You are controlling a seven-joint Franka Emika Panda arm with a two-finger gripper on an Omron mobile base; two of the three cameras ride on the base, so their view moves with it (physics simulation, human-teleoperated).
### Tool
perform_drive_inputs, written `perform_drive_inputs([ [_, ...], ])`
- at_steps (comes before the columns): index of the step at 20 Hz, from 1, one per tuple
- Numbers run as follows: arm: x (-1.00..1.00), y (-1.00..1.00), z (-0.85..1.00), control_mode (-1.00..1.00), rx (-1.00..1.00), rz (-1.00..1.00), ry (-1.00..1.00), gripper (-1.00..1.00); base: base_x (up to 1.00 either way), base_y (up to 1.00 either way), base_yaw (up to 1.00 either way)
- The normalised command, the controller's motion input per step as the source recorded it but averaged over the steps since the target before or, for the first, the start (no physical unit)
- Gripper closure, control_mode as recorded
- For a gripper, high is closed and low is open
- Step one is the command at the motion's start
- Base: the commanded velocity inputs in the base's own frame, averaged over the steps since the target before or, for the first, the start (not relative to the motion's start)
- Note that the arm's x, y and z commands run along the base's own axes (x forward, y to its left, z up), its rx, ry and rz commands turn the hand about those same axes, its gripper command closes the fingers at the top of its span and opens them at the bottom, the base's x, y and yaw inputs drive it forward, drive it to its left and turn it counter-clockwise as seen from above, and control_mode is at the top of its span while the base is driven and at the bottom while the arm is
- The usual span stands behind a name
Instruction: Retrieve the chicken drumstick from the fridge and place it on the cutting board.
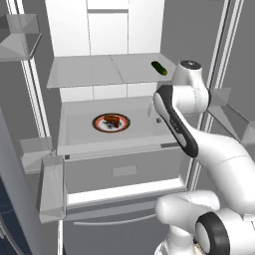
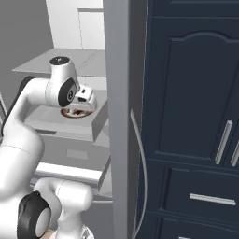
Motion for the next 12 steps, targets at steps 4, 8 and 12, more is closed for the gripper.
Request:
perform_drive_inputs([
  [4, 0.04, 0.23, -0.17, -1.00, 0.00, -0.11, -0.23, -1.00, 0.00, 0.00, 0.00],
  [8, 0.14, 0.29, -0.17, -1.00, 0.00, -0.06, -0.10, -1.00, 0.00, 0.00, 0.00],
  [12, 0.21, 0.34, -0.12, -1.00, 0.00, -0.01, -0.01, -1.00, 0.00, 0.00, 0.00],
])
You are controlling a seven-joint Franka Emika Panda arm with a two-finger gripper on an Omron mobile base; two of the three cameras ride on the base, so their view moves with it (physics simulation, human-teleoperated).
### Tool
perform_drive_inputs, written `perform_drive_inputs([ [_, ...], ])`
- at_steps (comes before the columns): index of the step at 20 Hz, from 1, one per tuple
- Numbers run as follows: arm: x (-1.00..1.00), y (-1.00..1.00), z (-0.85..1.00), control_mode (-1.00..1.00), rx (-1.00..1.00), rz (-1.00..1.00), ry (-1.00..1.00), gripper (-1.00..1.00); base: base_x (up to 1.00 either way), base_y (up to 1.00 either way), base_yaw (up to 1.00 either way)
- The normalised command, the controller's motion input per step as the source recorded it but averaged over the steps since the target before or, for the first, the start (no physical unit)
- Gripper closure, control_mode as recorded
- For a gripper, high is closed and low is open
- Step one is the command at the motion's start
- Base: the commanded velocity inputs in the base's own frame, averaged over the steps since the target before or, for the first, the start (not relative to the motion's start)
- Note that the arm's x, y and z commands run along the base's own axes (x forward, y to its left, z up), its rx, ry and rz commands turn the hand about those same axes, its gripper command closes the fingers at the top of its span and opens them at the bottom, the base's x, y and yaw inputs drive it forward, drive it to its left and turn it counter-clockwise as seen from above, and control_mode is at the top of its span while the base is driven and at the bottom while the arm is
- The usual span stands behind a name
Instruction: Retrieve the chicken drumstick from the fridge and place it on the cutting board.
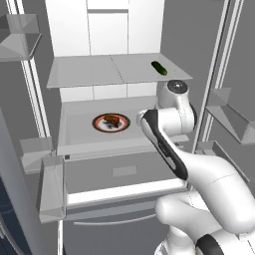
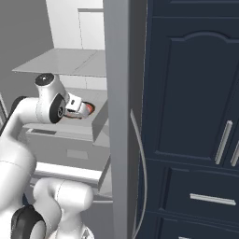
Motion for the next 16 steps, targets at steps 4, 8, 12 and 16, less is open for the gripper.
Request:
perform_drive_inputs([
  [4, 0.23, 0.28, -0.03, -1.00, 0.00, 0.00, -0.05, -1.00, 0.00, 0.00, 0.00],
  [8, 0.22, 0.21, -0.05, -1.00, 0.00, 0.00, -0.03, -1.00, 0.00, 0.00, 0.00],
  [12, 0.13, 0.07, -0.07, -1.00, 0.01, 0.00, -0.01, -1.00, 0.00, 0.00, 0.00],
  [16, 0.21, 0.20, -0.12, -1.00, 0.05, 0.00, -0.02, -1.00, 0.00, 0.00, 0.00],
])
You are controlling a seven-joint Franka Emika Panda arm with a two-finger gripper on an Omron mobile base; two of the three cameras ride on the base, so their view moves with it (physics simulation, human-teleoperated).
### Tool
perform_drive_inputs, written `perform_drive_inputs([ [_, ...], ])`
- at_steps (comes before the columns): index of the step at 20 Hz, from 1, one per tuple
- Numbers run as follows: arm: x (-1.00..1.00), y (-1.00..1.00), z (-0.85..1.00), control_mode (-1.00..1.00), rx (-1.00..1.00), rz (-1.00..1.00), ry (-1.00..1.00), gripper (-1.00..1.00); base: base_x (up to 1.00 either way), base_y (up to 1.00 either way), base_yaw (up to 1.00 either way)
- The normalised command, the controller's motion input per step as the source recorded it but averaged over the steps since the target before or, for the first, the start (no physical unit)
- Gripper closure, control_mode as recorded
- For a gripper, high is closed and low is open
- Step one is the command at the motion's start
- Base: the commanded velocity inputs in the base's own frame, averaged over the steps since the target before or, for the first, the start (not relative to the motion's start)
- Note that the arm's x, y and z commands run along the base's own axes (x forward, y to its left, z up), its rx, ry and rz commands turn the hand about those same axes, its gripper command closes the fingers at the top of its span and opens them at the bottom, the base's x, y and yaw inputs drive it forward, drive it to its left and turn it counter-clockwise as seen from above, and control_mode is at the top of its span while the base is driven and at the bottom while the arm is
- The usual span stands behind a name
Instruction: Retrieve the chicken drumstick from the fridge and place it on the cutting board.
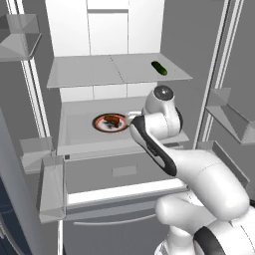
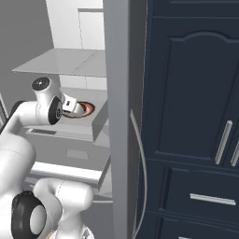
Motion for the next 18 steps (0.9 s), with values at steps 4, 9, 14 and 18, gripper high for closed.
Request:
perform_drive_inputs([
  [4, 0.20, 0.21, -0.06, -1.00, 0.02, 0.00, -0.06, -1.00, 0.00, 0.00, 0.00],
  [9, 0.30, 0.03, -0.07, -1.00, 0.00, 0.00, 0.00, -1.00, 0.00, 0.00, 0.00],
  [14, 0.34, 0.09, -0.07, -1.00, 0.00, 0.00, 0.00, -1.00, 0.00, 0.00, 0.00],
  [18, 0.34, 0.11, -0.09, -1.00, -0.01, 0.00, 0.01, -1.00, 0.00, 0.00, 0.00],
])
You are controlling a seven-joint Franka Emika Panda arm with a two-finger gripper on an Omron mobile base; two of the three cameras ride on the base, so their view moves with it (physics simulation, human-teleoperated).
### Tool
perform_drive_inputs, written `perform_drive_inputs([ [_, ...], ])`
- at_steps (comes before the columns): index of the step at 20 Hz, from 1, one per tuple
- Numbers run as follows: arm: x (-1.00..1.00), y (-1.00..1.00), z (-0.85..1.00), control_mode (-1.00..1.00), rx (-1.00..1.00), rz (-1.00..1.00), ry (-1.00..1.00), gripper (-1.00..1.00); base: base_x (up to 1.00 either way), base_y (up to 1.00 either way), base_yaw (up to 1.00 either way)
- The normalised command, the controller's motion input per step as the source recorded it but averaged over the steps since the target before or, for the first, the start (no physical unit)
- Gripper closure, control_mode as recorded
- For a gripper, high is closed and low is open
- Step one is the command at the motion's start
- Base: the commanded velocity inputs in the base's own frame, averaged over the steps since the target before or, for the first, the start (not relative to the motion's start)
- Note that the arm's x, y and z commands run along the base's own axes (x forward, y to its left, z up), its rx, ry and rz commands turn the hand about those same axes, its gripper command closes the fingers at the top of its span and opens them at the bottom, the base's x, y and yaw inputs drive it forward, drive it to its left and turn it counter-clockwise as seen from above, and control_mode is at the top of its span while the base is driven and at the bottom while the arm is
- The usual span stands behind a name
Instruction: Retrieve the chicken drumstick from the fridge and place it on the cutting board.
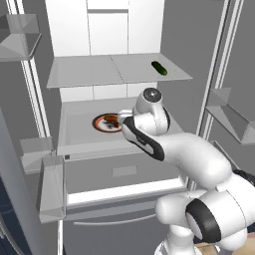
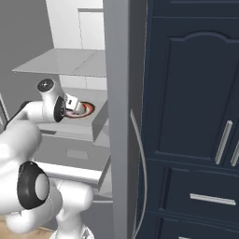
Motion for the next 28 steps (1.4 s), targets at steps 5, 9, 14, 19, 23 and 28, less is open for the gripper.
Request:
perform_drive_inputs([
  [5, 0.30, 0.01, -0.23, -1.00, 0.00, 0.00, 0.01, -1.00, 0.00, 0.00, 0.00],
  [9, 0.39, 0.11, -0.30, -1.00, 0.00, 0.00, 0.01, -1.00, 0.00, 0.00, 0.00],
  [14, 0.37, 0.19, -0.13, -1.00, -0.04, 0.00, 0.03, -1.00, 0.00, 0.00, 0.00],
  [19, 0.36, 0.27, -0.01, -1.00, -0.07, 0.00, 0.08, -1.00, 0.00, 0.00, 0.00],
  [23, 0.32, 0.17, -0.14, -1.00, -0.02, 0.00, 0.04, -1.00, 0.00, 0.00, 0.00],
  [28, 0.28, 0.00, -0.28, -1.00, 0.00, 0.00, 0.00, -1.00, 0.00, 0.00, 0.00],
])
